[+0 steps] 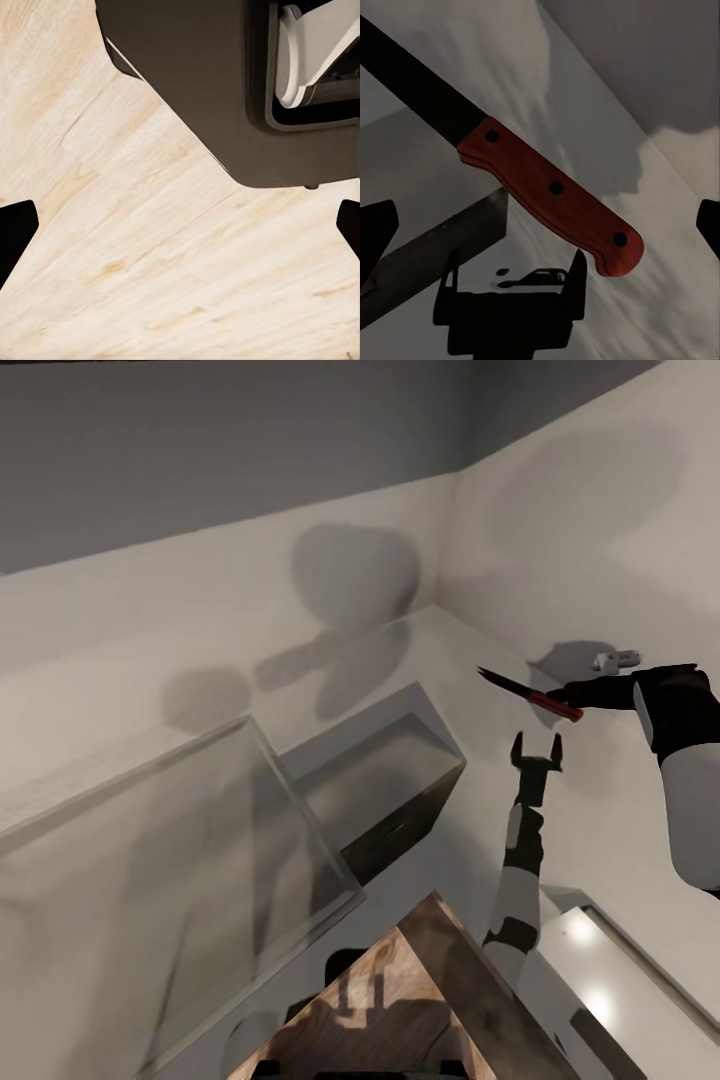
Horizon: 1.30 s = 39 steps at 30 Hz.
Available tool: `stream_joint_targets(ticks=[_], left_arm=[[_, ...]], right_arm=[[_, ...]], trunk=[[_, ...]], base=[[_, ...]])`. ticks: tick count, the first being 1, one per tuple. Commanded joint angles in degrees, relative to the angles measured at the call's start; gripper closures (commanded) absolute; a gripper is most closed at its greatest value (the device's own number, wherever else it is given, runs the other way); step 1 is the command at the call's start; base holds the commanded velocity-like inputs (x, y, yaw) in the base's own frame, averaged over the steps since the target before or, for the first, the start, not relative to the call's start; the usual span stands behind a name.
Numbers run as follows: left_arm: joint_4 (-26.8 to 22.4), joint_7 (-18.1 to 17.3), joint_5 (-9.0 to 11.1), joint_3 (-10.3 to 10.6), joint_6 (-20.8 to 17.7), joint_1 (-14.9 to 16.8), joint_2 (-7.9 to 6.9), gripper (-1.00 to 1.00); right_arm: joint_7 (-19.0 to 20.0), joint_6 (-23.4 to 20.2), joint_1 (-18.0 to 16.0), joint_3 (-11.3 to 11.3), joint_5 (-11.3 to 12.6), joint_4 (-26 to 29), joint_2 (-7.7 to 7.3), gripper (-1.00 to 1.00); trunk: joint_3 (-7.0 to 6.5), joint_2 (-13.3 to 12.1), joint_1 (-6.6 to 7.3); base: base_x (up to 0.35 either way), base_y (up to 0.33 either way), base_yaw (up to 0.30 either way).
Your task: In the kitchen, take the Vidalia onion out of the sink, dice it on the chopping board with the paring knife, put the diced onion into the bowl on the countertop, then place both the paring knife and the chopping board into the sink.
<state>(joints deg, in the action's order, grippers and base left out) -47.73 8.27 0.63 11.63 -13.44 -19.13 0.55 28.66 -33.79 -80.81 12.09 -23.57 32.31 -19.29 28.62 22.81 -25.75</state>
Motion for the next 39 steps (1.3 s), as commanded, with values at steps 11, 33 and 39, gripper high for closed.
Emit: stream_joint_targets(ticks=[11,33,39], left_arm=[[-0.2,0.3,0.1,0.2,-0.4,0.0,-0.04,-1.0],[-0.1,0.3,0.1,0.2,-0.4,0.0,-0.03,-1.0],[-0.1,0.3,0.1,0.2,-0.4,0.0,-0.03,-1.0]], right_arm=[[0.6,-0.1,0.0,0.3,-0.6,0.0,0.06,-1.0],[0.5,-0.1,0.0,0.3,-0.7,0.1,0.04,-1.0],[0.5,-0.1,0.0,0.3,-0.7,0.1,0.04,-1.0]], trunk=[[1.04,0.1,-0.03],[2.09,0.1,-0.03],[2.22,0.1,-0.03]], base=[[0.0,0.0,0.0],[0.0,0.0,0.0],[0.0,0.0,0.0]])
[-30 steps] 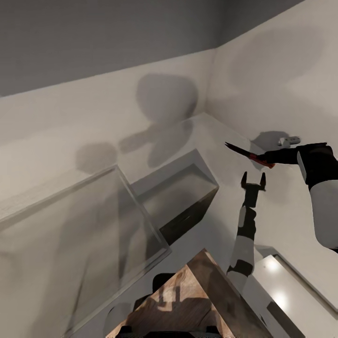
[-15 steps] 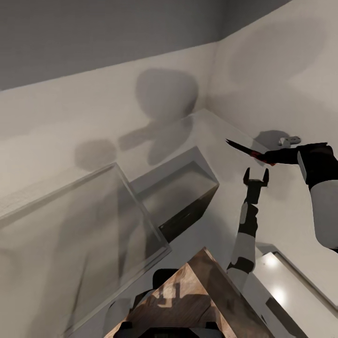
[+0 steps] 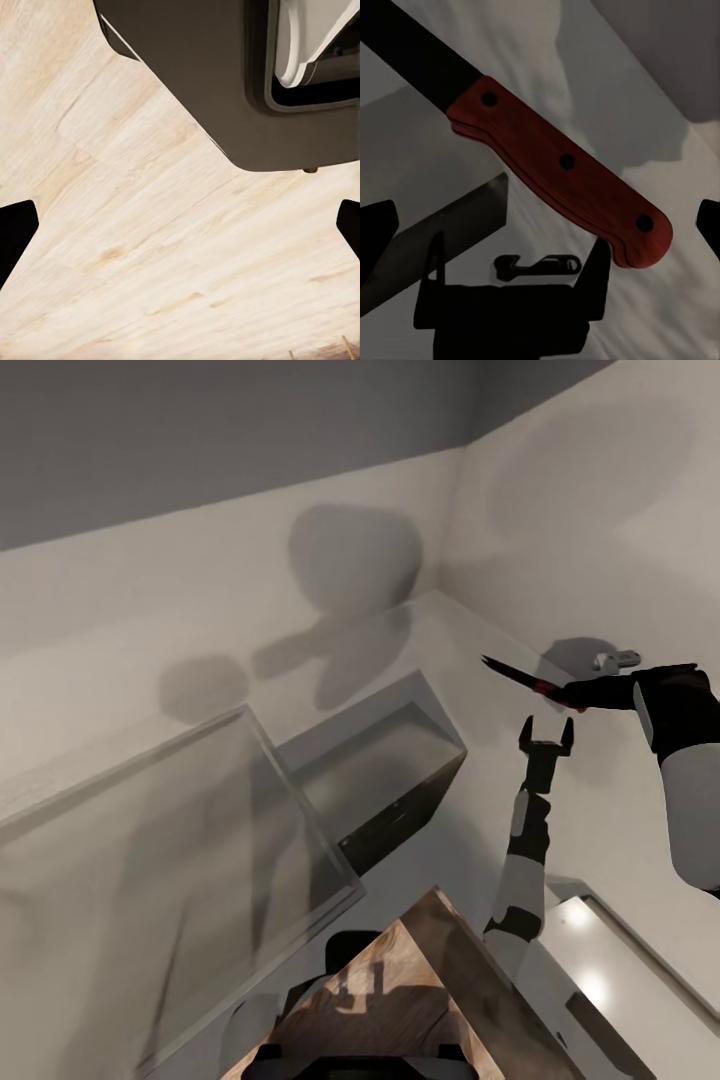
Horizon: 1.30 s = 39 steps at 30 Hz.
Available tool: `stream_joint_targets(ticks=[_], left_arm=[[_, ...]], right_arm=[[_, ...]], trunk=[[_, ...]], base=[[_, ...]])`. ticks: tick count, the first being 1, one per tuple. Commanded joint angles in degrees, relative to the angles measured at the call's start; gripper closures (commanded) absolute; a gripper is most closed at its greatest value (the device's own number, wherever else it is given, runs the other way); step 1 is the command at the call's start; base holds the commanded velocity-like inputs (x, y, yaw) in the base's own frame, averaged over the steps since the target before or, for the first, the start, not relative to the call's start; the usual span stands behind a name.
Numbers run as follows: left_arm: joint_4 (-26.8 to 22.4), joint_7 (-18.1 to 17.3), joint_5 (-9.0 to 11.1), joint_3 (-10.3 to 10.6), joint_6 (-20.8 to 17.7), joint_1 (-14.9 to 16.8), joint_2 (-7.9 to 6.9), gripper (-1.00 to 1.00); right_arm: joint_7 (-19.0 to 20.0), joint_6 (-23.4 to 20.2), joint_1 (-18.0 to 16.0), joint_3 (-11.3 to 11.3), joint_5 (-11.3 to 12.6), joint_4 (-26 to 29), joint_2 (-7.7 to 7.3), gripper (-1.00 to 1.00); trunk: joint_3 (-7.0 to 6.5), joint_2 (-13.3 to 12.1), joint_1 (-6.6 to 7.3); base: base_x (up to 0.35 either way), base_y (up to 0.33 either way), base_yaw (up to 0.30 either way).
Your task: In the kitchen, take the Vidalia onion out of the sink, dice it on the chopping board with the paring knife, put the diced onion into the bowl on the countertop, then place both the paring knife and the chopping board into the sink.
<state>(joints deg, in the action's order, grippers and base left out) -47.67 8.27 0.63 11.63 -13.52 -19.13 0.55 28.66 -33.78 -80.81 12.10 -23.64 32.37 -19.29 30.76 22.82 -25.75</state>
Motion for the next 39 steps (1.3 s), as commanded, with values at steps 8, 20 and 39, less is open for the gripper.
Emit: stream_joint_targets(ticks=[8,20,39], left_arm=[[-0.2,0.3,0.1,0.1,-0.4,0.0,-0.03,-1.0],[-0.1,0.3,0.1,0.2,-0.4,0.0,-0.03,-1.0],[-0.1,0.3,0.1,0.2,-0.3,0.0,-0.1,-1.0]], right_arm=[[0.5,-0.1,0.0,0.3,-0.6,0.1,0.04,-1.0],[0.5,-0.1,0.0,0.3,-0.6,0.1,-0.38,-1.0],[0.3,0.6,-0.1,0.2,-0.6,0.1,-0.59,-1.0]], trunk=[[0.6,0.1,-0.03],[1.23,0.1,-0.03],[1.25,0.1,-0.03]], base=[[0.0,0.0,0.0],[0.0,0.0,0.0],[0.0,0.0,0.0]])
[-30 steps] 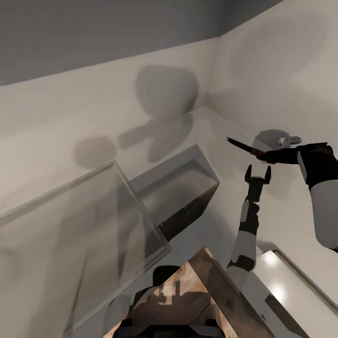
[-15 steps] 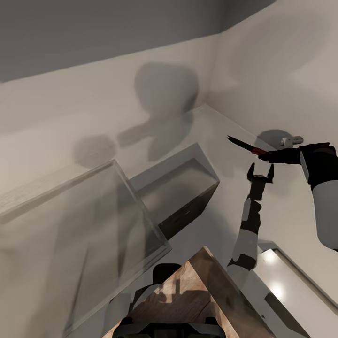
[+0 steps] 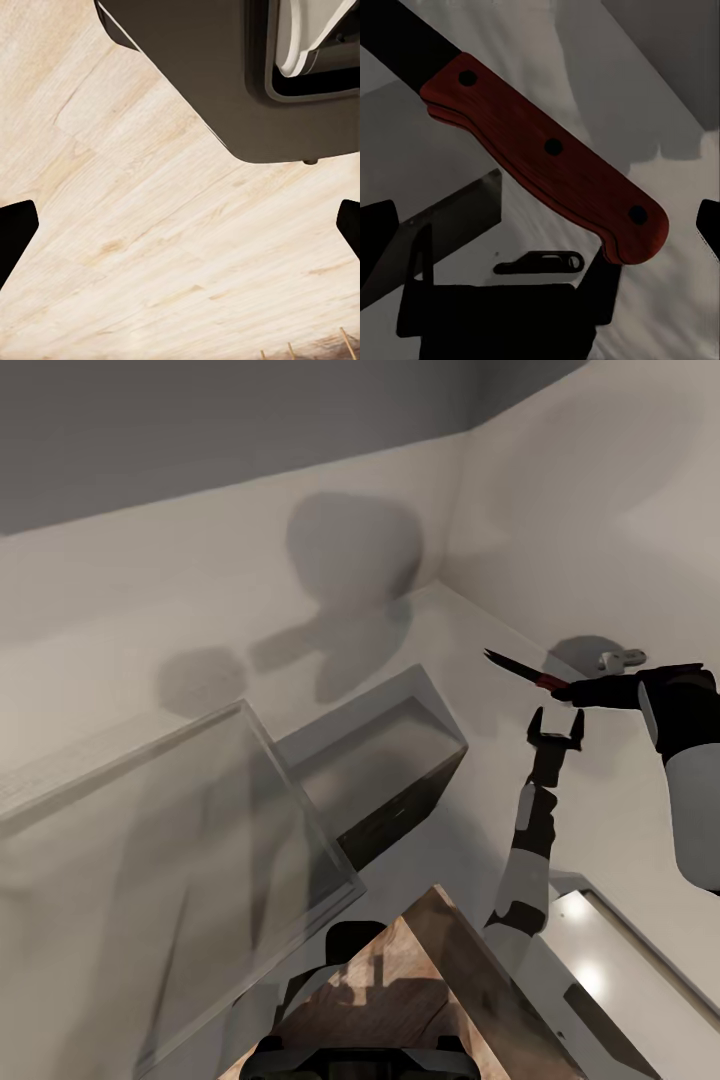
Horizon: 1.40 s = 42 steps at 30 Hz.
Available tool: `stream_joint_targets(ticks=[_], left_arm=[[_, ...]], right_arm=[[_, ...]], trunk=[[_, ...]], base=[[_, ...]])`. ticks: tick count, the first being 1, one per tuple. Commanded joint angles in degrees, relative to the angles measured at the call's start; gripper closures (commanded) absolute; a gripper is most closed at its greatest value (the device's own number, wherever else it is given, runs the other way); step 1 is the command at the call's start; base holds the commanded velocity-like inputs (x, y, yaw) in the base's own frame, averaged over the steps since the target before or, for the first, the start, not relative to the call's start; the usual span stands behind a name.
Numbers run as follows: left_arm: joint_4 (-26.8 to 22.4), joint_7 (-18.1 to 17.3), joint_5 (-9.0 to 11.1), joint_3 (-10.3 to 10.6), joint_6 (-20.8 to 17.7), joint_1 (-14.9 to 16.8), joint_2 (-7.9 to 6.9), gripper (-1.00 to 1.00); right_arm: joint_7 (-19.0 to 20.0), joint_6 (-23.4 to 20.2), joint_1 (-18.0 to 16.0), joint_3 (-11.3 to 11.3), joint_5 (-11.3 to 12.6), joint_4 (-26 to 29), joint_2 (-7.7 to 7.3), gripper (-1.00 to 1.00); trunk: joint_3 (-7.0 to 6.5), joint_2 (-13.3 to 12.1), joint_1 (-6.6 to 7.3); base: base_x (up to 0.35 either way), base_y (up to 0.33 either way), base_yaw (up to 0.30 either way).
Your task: In the kitchen, take the Vidalia onion out of the sink, dice it on the chopping board with the paring knife, put the diced onion into the bowl on the countertop, then place both the paring knife and the chopping board into the sink.
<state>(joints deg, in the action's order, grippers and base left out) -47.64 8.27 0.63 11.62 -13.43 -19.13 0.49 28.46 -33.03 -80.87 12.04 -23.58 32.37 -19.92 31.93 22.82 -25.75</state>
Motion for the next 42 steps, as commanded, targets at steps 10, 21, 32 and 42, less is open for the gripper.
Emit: stream_joint_targets(ticks=[10,21,32,42], left_arm=[[-0.2,0.3,0.1,0.1,-0.4,0.0,-0.05,-1.0],[-0.2,0.3,0.1,0.1,-0.5,0.0,0.0,-1.0],[-0.2,0.3,0.2,0.1,-0.5,0.0,-0.03,-1.0],[-0.2,0.3,0.2,0.1,-0.5,0.0,-0.04,-1.0]], right_arm=[[0.8,2.1,0.0,0.3,-0.5,0.1,0.05,-1.0],[0.8,2.1,0.0,0.3,-0.5,0.1,0.12,-1.0],[0.8,2.1,0.0,0.3,-0.5,0.1,0.23,-1.0],[0.8,2.1,0.0,0.3,-0.5,0.1,0.23,-1.0]], trunk=[[0.08,0.1,-0.04],[0.08,0.1,-0.04],[0.08,0.1,-0.04],[0.08,0.1,-0.04]], base=[[0.0,0.0,0.0],[0.003,0.0,0.0],[0.05,0.0,0.0],[0.023,-0.013,0.0]])
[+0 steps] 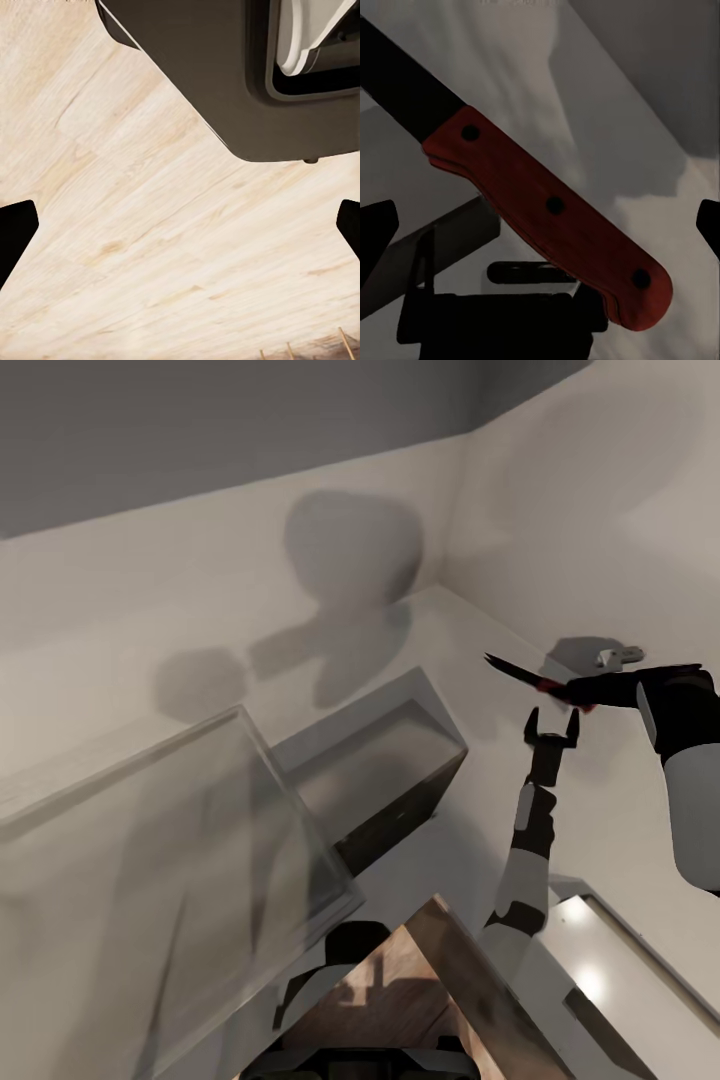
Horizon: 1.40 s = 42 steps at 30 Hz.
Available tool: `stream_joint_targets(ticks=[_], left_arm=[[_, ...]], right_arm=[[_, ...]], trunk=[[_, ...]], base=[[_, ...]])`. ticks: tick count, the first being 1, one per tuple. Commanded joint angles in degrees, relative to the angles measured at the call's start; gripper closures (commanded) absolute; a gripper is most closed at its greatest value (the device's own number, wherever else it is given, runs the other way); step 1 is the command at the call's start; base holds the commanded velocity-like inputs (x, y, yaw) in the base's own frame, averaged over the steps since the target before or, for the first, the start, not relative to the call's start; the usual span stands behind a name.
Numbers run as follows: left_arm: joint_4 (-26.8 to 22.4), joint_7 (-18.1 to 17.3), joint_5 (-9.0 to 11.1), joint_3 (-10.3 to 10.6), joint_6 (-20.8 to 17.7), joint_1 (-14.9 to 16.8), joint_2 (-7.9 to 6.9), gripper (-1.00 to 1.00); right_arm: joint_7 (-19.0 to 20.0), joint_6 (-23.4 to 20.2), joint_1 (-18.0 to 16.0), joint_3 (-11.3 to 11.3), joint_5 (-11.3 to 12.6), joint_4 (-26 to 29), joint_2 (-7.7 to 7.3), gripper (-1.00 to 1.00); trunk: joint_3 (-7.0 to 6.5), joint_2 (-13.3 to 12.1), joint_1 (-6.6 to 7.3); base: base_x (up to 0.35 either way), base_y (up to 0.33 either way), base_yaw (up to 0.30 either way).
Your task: In the kitchen, take the Vidalia onion out of the sink, dice it on the chopping board with the paring knife, put the diced onion into the bowl on the countertop, then place both the paring knife and the chopping board into the sink.
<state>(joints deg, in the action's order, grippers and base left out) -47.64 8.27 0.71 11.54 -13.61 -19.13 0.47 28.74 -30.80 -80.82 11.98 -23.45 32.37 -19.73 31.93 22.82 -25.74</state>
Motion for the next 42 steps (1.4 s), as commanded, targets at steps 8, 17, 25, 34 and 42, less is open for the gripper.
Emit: stream_joint_targets(ticks=[8,17,25,34,42], left_arm=[[-0.2,0.3,0.0,0.1,-0.3,0.0,-0.03,-1.0],[-0.2,0.3,0.0,0.2,-0.3,0.0,-0.03,-1.0],[-0.2,0.3,0.0,0.2,-0.3,0.0,-0.03,-1.0],[-0.2,0.3,0.0,0.2,-0.3,0.0,-0.03,-1.0],[-0.2,0.3,0.0,0.2,-0.3,0.0,-0.03,-1.0]], right_arm=[[0.5,-0.1,0.0,0.2,-0.6,0.0,0.04,-1.0],[0.5,-0.1,-0.1,0.2,-0.5,-2.4,0.27,-1.0],[0.4,-0.1,-0.1,0.2,-0.5,-3.3,0.3,-1.0],[0.5,0.2,0.0,0.3,-0.6,-3.9,0.14,-1.0],[0.5,0.2,0.0,0.4,-0.6,-3.9,0.05,-1.0]], trunk=[[0.08,0.1,-0.04],[0.2,0.1,-0.04],[0.87,0.1,-0.04],[1.27,0.1,-0.04],[1.29,0.1,-0.04]], base=[[0.024,-0.018,0.0],[0.001,0.0,0.0],[0.0,0.0,0.0],[0.0,0.0,0.0],[0.0,0.0,0.0]])
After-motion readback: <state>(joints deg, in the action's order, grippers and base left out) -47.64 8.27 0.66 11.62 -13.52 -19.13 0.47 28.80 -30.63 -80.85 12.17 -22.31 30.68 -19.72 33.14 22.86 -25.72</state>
